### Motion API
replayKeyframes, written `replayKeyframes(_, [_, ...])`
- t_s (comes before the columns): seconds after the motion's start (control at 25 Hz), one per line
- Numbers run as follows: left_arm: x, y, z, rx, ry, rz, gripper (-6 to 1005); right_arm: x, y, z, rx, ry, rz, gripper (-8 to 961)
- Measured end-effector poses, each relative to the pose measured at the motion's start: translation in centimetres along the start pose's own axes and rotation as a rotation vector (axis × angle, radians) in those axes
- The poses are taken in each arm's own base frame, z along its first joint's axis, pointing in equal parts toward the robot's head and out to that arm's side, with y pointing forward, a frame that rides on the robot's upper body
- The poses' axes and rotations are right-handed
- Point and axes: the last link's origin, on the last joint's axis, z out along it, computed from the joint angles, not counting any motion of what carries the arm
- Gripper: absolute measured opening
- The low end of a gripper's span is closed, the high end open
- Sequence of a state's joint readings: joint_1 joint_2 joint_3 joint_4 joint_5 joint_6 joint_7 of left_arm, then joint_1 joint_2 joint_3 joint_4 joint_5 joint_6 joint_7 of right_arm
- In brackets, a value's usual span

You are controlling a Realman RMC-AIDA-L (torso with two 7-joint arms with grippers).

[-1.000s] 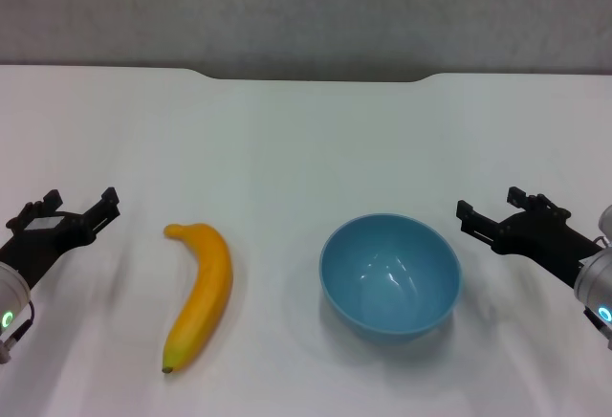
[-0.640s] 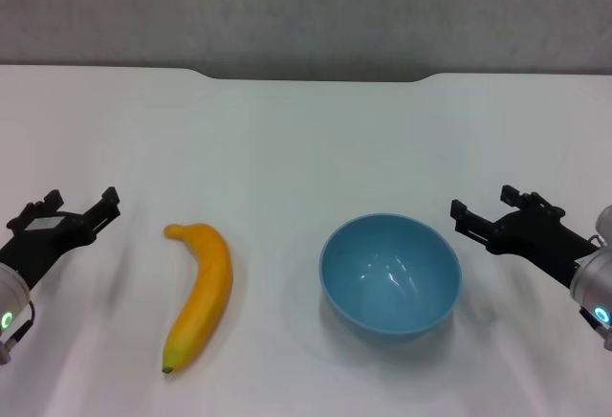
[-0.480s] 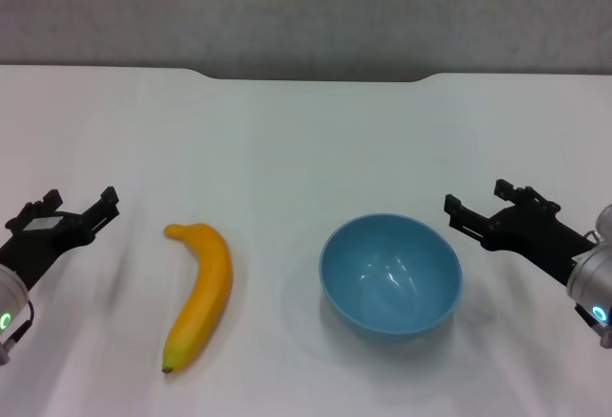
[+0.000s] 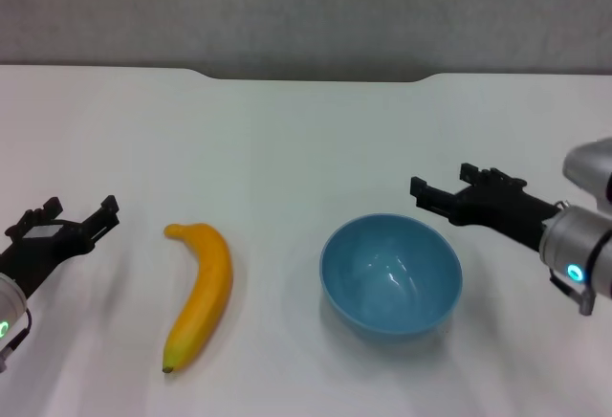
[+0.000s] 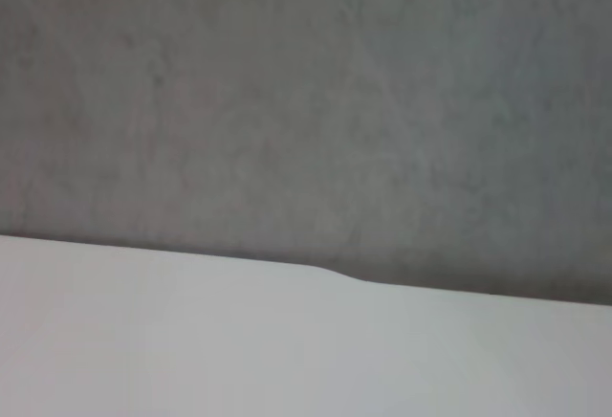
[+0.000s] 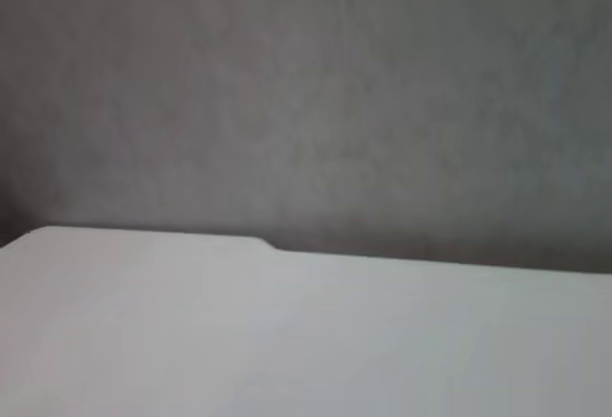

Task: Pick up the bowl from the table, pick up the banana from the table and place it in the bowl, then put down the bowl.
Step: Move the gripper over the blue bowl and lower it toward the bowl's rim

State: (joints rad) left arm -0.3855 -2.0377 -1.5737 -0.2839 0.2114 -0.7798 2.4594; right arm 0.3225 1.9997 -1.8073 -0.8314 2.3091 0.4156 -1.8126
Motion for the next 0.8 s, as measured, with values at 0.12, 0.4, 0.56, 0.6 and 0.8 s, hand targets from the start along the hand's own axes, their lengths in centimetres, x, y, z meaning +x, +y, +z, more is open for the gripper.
replayKeyframes(0.12, [0.0,0.0,0.1,-0.002,-0.004,0.004,903,-1.4,-0.2,0.0,-0.036,0.046,0.026,892])
replayKeyframes(0.4, [0.1,0.1,0.2,-0.001,-0.001,0.001,902,-4.2,-1.8,-0.3,-0.042,0.204,0.059,891])
replayKeyframes(0.56, [0.1,0.0,0.2,0.001,0.000,-0.001,902,-5.8,-2.2,-0.2,-0.052,0.303,0.094,891])
replayKeyframes(0.6, [0.1,0.0,0.2,0.001,0.000,-0.002,902,-6.1,-2.4,-0.1,-0.044,0.341,0.087,891])
replayKeyframes(0.8, [0.6,0.4,0.5,-0.011,0.015,0.001,902,-7.2,-2.2,0.6,-0.035,0.540,0.057,891])
